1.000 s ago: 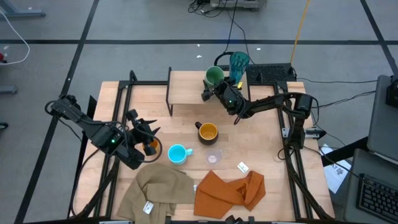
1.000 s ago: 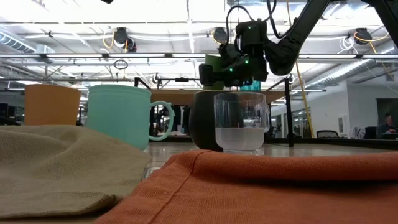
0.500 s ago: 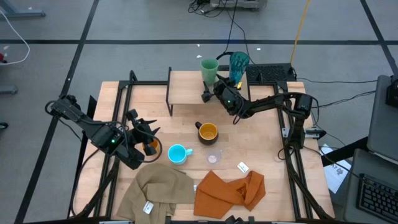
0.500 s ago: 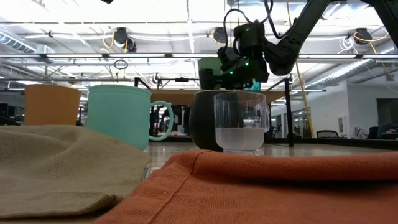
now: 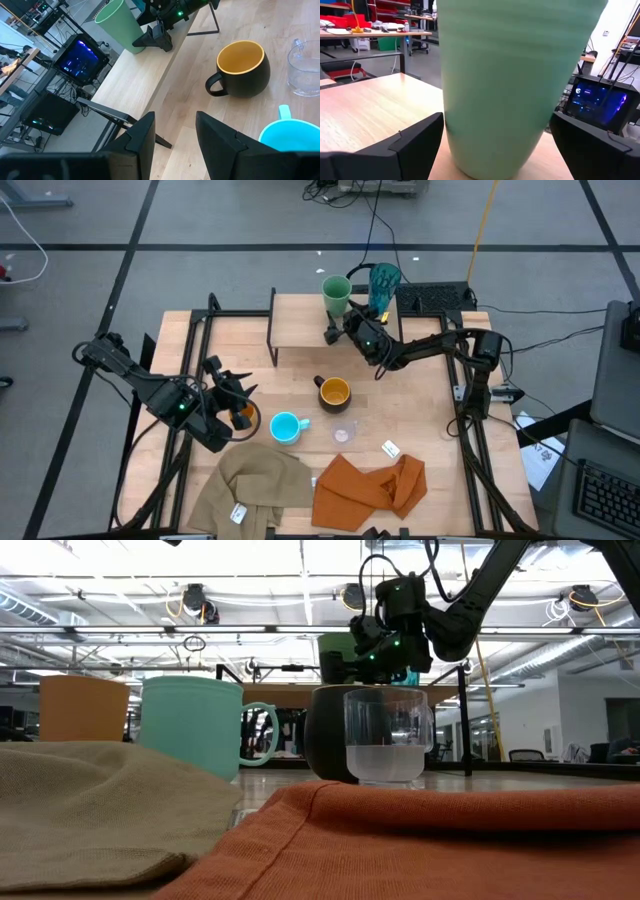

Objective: Stack small to large cups/mugs on shelf
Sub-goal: Put the green cup on the shelf, then put the black mug on the shelf

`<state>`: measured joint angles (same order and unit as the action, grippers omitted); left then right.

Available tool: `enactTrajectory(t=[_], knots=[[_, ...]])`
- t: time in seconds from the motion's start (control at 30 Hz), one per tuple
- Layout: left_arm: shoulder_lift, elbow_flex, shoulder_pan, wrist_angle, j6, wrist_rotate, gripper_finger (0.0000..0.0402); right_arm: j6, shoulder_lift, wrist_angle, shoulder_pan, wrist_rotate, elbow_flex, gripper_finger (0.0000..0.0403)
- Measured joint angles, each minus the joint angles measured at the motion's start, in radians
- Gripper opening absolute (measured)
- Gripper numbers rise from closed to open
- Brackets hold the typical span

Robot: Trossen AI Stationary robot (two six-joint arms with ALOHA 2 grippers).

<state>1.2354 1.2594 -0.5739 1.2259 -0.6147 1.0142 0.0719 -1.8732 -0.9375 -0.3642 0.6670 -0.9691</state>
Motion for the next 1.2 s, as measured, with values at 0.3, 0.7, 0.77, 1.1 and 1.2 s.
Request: enactTrajectory(t=[0.3,0.7,0.77,1.1,1.2], knots=[[0.0,0.0,0.0,0.0,-0.001,-0.001,0.0143,0.063,0.036,0.0,0.033,0.021,0.0,0.0354],[0.0,0.0,0.0,0.001,-0.007,-0.022,0.0143,0.043,0.044,0.047,0.023,0.039,0.0,0.0354],[0.0,0.0,0.0,0.001,-0.009,-0.022,0.0143,0.044,0.044,0.046,0.023,0.039,0.0,0.0354],[0.0,0.0,0.0,0.003,-0.011,-0.031,0.0143,0.055,0.05,0.067,0.036,0.051,0.0,0.0355],[0.0,0.0,0.0,0.003,-0.012,-0.033,0.0143,0.084,0.064,0.083,0.044,0.1,0.004,0.0355]])
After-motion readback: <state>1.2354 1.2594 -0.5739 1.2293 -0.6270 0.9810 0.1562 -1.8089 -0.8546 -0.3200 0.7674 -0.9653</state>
